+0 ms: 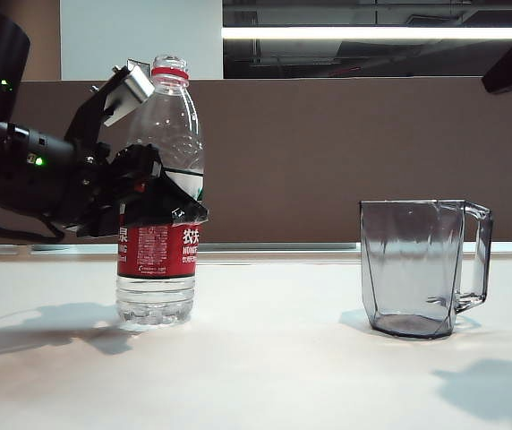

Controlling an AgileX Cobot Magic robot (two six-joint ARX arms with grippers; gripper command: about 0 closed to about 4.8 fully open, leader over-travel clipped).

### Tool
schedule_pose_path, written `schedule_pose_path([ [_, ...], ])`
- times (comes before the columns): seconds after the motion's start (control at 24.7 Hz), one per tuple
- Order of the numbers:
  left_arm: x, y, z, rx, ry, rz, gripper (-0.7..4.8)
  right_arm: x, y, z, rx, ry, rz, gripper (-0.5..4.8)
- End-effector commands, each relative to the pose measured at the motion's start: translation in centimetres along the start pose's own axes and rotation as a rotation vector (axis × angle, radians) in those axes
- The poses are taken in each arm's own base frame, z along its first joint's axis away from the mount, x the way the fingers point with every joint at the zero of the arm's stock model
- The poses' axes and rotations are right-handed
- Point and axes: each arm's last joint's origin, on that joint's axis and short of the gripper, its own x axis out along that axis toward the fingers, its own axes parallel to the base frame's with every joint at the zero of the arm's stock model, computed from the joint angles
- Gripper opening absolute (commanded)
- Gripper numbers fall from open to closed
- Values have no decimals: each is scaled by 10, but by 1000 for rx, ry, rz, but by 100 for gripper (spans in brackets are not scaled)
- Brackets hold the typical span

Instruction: Pick up the mineral water bottle with the left hand on the table and pour water into the mug until it's half full.

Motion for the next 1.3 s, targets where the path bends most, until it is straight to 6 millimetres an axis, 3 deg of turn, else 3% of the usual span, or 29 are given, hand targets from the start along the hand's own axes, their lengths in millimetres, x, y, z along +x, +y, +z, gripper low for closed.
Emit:
schedule_pose_path([
  [0.04, 0, 0, 1, 5, -3, 10, 238, -1, 0, 3, -1, -22, -2, -2],
  [0.61, 2, 0, 5, 10, -23, 48, 238, -1, 0, 3, -1, -22, -2, -1],
  [0.77, 21, -7, 30, 64, -30, 87, 238, -1, 0, 3, 0, -22, -4, -2],
  [0.93, 42, -21, 58, 222, 38, 164, 238, -1, 0, 2, 0, -16, -11, -2],
  [1.13, 54, -44, 75, 389, 50, 221, 238, -4, -2, 0, 1, 42, -61, -2],
  [1.3, 57, -50, 79, 434, 62, 207, 238, -7, -3, 5, 1, 27, -94, -2],
])
